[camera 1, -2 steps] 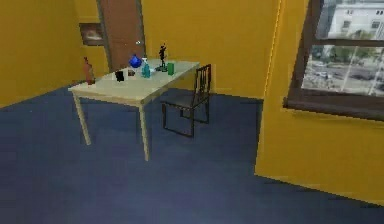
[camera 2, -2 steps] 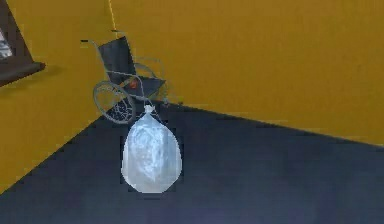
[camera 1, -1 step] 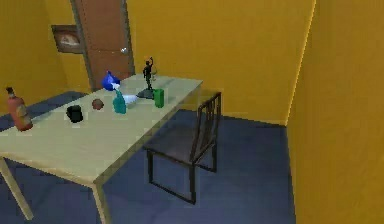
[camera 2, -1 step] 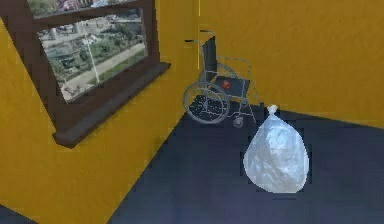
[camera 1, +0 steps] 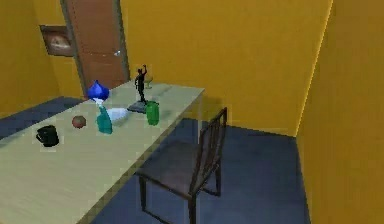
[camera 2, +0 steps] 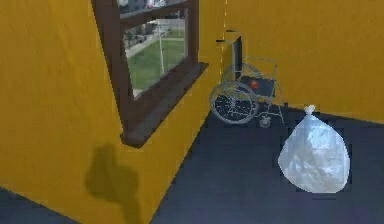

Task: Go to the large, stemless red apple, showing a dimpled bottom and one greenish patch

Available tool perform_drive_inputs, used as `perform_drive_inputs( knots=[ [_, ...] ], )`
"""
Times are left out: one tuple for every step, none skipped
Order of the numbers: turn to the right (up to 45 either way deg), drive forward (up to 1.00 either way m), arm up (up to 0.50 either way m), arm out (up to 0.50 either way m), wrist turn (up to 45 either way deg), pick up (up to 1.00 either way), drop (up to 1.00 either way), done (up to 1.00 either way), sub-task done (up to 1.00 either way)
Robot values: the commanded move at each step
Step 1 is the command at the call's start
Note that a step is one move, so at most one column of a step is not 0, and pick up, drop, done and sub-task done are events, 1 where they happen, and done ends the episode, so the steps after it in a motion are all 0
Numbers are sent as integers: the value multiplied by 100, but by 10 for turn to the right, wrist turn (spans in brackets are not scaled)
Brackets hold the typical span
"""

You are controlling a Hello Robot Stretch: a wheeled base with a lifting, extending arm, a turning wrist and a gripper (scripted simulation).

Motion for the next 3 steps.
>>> perform_drive_inputs(
  knots=[
    [-300, 0, 0, 0, 0, 0, 0, 0, 0],
    [0, 100, 0, 0, 0, 0, 0, 0, 0],
    [0, 0, 0, 0, 0, 0, 0, 100, 0]
  ],
)
